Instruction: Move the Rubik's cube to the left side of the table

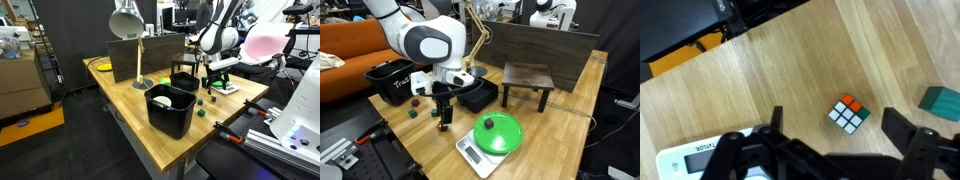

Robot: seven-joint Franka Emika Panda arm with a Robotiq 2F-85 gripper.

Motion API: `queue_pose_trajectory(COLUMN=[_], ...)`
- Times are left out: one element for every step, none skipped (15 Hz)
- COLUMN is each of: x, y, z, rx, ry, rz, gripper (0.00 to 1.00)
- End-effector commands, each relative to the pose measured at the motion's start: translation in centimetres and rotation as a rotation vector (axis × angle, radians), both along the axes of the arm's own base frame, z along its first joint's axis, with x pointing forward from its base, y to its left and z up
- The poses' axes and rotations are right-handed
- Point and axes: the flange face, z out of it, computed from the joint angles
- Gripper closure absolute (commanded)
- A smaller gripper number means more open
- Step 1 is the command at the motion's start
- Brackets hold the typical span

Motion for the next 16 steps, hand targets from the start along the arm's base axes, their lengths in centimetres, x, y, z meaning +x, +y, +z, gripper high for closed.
queue_pose_trajectory(x=[0.3,0.2,0.0,-0.1,-0.1,-0.2,-0.1,0.0,0.2,0.4,0.7,0.9,1.1,1.2,1.3,1.4], y=[0.1,0.2,0.2,0.3,0.4,0.4,0.4,0.4,0.4,0.3,0.2,0.1,0.1,0.1,0.0,0.0], z=[-0.5,-0.7,-0.9,-1.1,-1.4,-1.6,-1.8,-1.9,-2.0,-2.1,-2.1,-2.1,-2.2,-2.3,-2.4,-2.6], rx=[0.021,0.025,0.032,0.042,0.046,0.051,0.057,0.063,0.067,0.071,0.077,0.081,0.087,0.093,0.098,0.103], ry=[0.020,0.025,0.030,0.033,0.037,0.042,0.043,0.042,0.040,0.037,0.032,0.026,0.022,0.020,0.020,0.023], rz=[0.017,0.017,0.018,0.021,0.024,0.027,0.028,0.030,0.030,0.031,0.031,0.028,0.026,0.025,0.026,0.028], gripper=[0.00,0.00,0.00,0.00,0.00,0.00,0.00,0.06,0.14,0.21,0.30,0.38,0.44,0.52,0.58,0.67])
